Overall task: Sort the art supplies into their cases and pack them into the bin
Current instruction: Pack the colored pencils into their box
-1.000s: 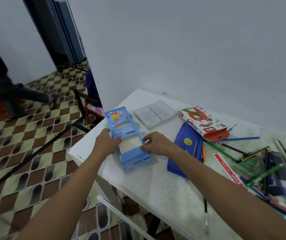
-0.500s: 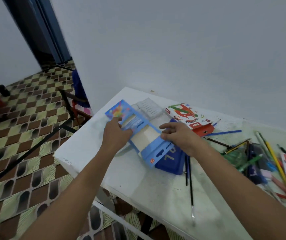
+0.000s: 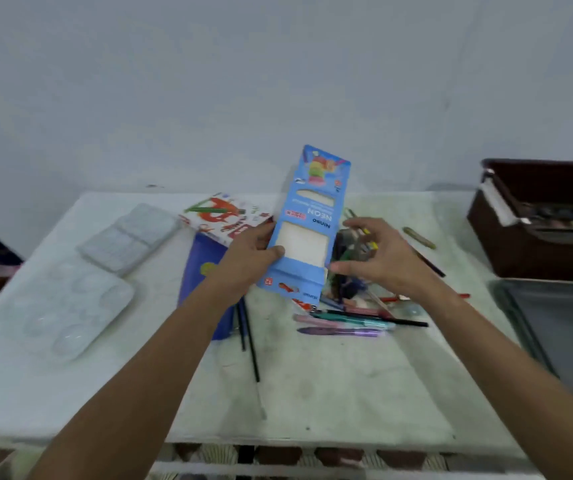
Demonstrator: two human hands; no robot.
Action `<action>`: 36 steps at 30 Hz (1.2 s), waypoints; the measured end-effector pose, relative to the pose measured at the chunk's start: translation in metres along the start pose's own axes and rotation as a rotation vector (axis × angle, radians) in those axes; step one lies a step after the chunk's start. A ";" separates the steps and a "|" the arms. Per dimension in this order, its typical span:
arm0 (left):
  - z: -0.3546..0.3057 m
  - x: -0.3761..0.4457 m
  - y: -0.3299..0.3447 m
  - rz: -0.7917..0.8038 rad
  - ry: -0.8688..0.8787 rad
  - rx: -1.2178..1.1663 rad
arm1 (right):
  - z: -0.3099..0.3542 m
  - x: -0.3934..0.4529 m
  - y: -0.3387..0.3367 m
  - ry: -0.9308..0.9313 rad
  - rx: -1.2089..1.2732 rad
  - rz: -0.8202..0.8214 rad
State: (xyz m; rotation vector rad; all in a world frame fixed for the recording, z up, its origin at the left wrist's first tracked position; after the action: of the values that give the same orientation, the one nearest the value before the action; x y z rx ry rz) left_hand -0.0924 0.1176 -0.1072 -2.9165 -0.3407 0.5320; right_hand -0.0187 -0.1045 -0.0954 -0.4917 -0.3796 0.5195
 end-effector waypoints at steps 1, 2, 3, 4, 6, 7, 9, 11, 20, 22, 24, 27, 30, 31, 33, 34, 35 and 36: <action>-0.005 0.004 0.008 0.053 0.012 0.051 | -0.005 -0.003 -0.017 -0.110 -0.207 0.009; -0.011 0.006 0.016 0.100 0.014 0.101 | -0.010 -0.005 -0.032 -0.234 -0.416 0.025; -0.018 0.009 0.024 0.147 0.012 0.155 | -0.015 -0.006 -0.045 -0.347 -0.608 0.035; -0.025 0.009 0.031 0.189 0.013 0.211 | -0.017 -0.007 -0.056 -0.425 -0.764 0.064; -0.035 0.009 0.046 0.265 0.027 0.313 | -0.018 -0.010 -0.070 -0.436 -0.924 0.201; -0.038 0.009 0.052 0.303 0.042 0.355 | -0.020 -0.012 -0.072 -0.413 -0.943 0.278; -0.041 0.005 0.061 0.348 0.081 0.419 | -0.023 -0.018 -0.072 -0.392 -0.938 0.381; -0.039 0.003 0.064 0.304 0.153 0.545 | -0.028 -0.025 -0.071 -0.363 -0.895 0.393; 0.018 -0.037 0.057 -0.050 0.142 0.482 | -0.051 -0.091 -0.067 -0.079 -0.516 0.398; 0.034 -0.053 0.058 -0.046 0.107 0.491 | -0.049 -0.110 -0.062 -0.076 -0.450 0.439; 0.052 -0.068 0.062 -0.053 0.063 0.524 | -0.050 -0.125 -0.055 -0.077 -0.417 0.465; 0.070 -0.083 0.068 -0.064 0.002 0.578 | -0.053 -0.138 -0.044 -0.058 -0.404 0.502; 0.078 -0.087 0.073 -0.121 0.016 0.724 | -0.060 -0.140 -0.037 -0.049 -0.422 0.526; 0.079 -0.088 0.075 -0.144 0.020 0.759 | -0.062 -0.139 -0.037 -0.052 -0.436 0.532; 0.081 -0.089 0.079 -0.167 0.024 0.795 | -0.064 -0.135 -0.038 -0.055 -0.465 0.555; 0.081 -0.089 0.080 -0.177 0.031 0.804 | -0.065 -0.134 -0.039 -0.050 -0.476 0.571; 0.081 -0.091 0.081 -0.186 0.038 0.797 | -0.066 -0.132 -0.041 -0.042 -0.484 0.590; 0.081 -0.091 0.082 -0.188 0.048 0.771 | -0.067 -0.130 -0.041 -0.034 -0.492 0.606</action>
State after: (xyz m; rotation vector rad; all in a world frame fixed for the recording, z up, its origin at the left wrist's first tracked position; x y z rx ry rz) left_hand -0.1892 0.0254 -0.1681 -2.1259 -0.3094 0.4357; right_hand -0.0770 -0.2310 -0.1566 -1.0891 -0.3894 1.0296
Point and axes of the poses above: each hand's wrist, its own x-axis towards the middle knuckle, its own y-axis out of the palm, z = x × y, the point moved 1 cm from there along x, towards the middle knuckle, and after that the axes turned 10 degrees about -y, right-handed, at the moved point
